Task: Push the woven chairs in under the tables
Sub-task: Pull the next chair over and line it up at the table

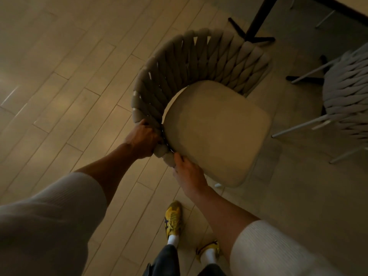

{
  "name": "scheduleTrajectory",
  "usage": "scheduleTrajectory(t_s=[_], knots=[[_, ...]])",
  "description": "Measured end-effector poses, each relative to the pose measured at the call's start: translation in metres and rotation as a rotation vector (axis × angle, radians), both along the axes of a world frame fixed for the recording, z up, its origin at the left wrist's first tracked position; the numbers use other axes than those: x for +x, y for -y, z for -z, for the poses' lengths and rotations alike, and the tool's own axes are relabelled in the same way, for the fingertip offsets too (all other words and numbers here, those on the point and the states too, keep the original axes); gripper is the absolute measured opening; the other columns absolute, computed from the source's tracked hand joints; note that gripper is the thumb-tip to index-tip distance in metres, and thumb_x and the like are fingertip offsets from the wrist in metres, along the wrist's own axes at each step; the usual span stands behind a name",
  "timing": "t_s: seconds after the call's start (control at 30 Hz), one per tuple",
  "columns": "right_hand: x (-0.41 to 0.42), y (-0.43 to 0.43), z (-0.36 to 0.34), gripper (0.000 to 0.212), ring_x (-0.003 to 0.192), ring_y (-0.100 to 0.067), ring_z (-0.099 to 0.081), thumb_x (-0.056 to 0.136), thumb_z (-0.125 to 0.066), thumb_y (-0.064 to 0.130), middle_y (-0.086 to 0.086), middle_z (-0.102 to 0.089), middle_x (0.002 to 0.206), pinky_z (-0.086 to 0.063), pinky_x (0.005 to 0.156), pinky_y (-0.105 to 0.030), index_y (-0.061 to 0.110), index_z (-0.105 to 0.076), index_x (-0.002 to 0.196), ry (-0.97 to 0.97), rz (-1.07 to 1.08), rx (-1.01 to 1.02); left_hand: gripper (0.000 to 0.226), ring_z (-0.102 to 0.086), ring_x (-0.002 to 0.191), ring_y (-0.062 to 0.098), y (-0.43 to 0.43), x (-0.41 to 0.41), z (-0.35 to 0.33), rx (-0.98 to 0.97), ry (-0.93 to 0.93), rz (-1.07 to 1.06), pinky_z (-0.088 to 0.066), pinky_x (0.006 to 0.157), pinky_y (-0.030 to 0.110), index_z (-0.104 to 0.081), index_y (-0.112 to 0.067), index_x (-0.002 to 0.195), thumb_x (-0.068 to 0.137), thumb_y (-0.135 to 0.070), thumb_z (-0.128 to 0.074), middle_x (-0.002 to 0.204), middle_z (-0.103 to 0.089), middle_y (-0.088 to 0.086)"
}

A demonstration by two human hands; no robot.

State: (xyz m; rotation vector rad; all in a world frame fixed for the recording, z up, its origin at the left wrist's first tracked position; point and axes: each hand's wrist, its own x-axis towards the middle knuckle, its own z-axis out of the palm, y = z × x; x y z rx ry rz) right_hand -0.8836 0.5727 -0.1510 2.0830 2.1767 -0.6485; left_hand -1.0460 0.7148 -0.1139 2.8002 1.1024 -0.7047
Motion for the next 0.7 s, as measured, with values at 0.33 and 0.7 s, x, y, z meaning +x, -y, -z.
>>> scheduleTrajectory(t_s=[0.33,0.7], knots=[[0.096,0.096,0.000,0.052,0.078,-0.031,-0.069,0.072,-0.077,0.019,-0.007,-0.071,0.098,-0.055,0.057,-0.038,0.018,-0.067,0.123,0.004,-0.075,0.029,0.017,-0.065,0.089,0.016,0.106,0.066,-0.005,-0.180,0.013,-0.008,-0.049,0.093,0.034,-0.068,-0.027,0.105,0.090,-0.033,-0.063,0.096,-0.070,-0.006],[0.206,0.202,-0.023,0.064,0.114,-0.024,-0.068,0.078,-0.077,0.031,0.005,-0.063,0.140,-0.052,0.080,-0.040,0.031,-0.049,0.135,-0.024,0.021,-0.251,0.020,-0.067,0.089,0.028,0.232,0.153,0.000,-0.350,0.088,-0.004,-0.045,0.076,0.034,-0.065,-0.016,0.106,0.096,-0.026,-0.051,0.099,-0.071,0.006]])
